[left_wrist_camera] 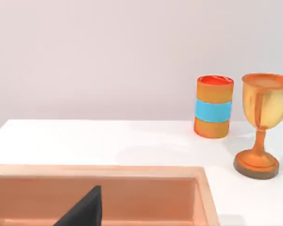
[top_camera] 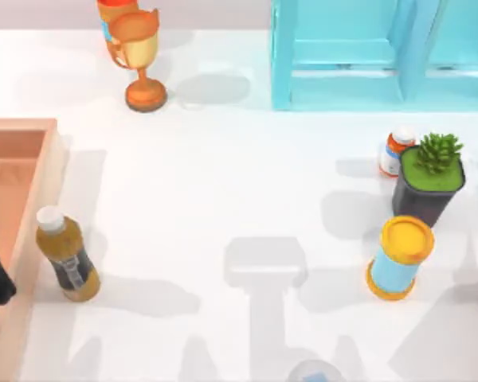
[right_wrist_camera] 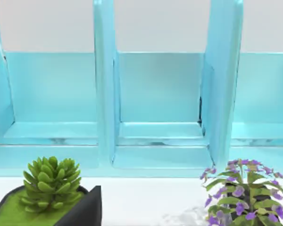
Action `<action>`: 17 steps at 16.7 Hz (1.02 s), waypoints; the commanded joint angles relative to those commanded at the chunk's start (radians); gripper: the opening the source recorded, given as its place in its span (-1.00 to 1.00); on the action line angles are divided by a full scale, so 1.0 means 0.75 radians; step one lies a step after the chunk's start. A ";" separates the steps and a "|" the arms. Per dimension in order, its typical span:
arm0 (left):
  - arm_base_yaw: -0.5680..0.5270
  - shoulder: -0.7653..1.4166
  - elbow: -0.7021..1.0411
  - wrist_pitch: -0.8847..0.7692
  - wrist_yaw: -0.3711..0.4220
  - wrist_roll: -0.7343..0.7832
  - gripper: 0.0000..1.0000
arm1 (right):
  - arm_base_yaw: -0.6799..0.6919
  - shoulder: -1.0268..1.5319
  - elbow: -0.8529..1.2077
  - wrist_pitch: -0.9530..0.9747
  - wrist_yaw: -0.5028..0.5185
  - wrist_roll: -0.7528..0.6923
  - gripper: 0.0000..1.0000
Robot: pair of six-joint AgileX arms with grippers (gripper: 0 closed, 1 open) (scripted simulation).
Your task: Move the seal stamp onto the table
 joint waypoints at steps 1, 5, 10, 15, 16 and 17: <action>0.000 0.000 0.000 0.000 0.000 0.000 1.00 | 0.000 0.000 0.000 0.000 0.000 0.000 1.00; 0.025 0.086 0.084 -0.080 -0.002 0.025 1.00 | 0.000 0.000 0.000 0.000 0.000 0.000 1.00; 0.120 0.513 0.443 -0.414 -0.003 0.126 1.00 | 0.000 0.000 0.000 0.000 0.000 0.000 1.00; 0.241 1.180 0.892 -0.867 -0.001 0.255 1.00 | 0.000 0.000 0.000 0.000 0.000 0.000 1.00; 0.266 1.301 0.980 -0.958 0.000 0.281 1.00 | 0.000 0.000 0.000 0.000 0.000 0.000 1.00; 0.289 1.414 1.066 -1.046 0.000 0.307 1.00 | 0.000 0.000 0.000 0.000 0.000 0.000 1.00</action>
